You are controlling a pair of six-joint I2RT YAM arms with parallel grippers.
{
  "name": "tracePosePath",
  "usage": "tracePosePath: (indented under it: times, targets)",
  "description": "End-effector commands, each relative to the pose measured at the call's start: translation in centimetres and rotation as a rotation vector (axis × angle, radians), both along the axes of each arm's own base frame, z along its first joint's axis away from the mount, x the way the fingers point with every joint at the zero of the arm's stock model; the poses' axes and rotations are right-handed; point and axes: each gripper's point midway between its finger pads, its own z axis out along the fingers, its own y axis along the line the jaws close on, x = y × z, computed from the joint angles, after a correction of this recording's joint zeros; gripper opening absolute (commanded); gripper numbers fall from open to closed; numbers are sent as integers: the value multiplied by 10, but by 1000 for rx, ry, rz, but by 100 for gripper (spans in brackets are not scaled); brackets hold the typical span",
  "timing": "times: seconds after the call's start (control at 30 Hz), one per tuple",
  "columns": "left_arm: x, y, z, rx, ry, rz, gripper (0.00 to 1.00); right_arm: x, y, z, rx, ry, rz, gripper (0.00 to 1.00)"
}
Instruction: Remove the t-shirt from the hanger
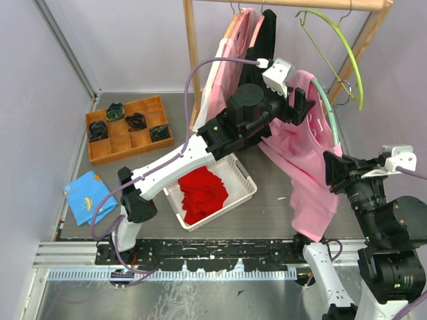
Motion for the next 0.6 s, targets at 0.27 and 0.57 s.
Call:
tracePosePath:
  times: [0.27, 0.57]
  targets:
    - [12, -1, 16, -70, -23, 53, 43, -24, 6, 49, 16, -187, 33, 1]
    - [2, 1, 28, -85, -47, 9, 0, -21, 3, 46, 21, -178, 14, 1]
